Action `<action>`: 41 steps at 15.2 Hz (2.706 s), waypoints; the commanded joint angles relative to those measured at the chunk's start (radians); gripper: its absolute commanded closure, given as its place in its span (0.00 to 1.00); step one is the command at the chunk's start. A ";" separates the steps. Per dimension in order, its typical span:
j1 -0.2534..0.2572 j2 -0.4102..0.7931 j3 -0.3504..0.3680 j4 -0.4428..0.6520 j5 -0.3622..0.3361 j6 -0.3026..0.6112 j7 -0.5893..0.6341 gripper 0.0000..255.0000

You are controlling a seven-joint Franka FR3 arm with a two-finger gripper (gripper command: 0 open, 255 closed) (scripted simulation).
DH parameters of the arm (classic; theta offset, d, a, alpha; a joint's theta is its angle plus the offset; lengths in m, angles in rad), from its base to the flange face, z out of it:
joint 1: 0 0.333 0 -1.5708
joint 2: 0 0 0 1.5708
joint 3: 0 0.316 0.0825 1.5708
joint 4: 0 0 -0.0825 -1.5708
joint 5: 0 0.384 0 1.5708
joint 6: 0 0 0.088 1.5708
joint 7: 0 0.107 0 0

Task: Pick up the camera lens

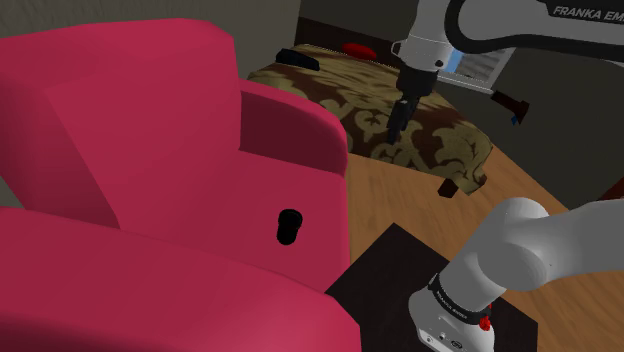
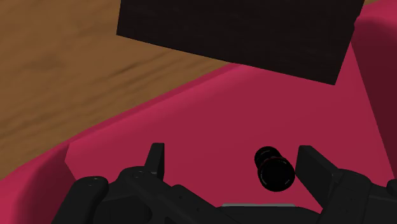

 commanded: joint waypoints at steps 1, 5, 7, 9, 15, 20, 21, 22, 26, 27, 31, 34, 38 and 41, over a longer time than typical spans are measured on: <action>0.000 0.000 0.000 0.000 0.000 0.000 0.000 0.00; 0.014 0.057 0.039 -0.072 0.027 0.136 0.054 0.00; 0.021 0.096 0.059 -0.099 0.039 0.206 0.081 0.00; 0.027 0.140 0.079 -0.121 0.048 0.276 0.108 0.00; 0.039 0.312 0.143 -0.151 0.060 0.489 0.194 0.00; 0.038 0.490 0.197 -0.133 0.037 0.657 0.279 0.00; 0.037 0.528 0.207 -0.124 0.027 0.688 0.298 0.00; 0.036 0.567 0.216 -0.114 0.014 0.718 0.319 0.00; 0.036 0.731 0.244 -0.059 -0.058 0.825 0.414 0.00; 0.038 0.772 0.247 -0.042 -0.081 0.848 0.441 0.00; 0.044 0.840 0.244 -0.025 -0.125 0.896 0.483 0.00; 0.047 0.878 0.237 -0.029 -0.154 0.934 0.506 0.00; 0.051 0.911 0.229 -0.031 -0.181 0.966 0.527 0.00; 0.050 0.911 0.229 -0.029 -0.180 0.964 0.526 1.00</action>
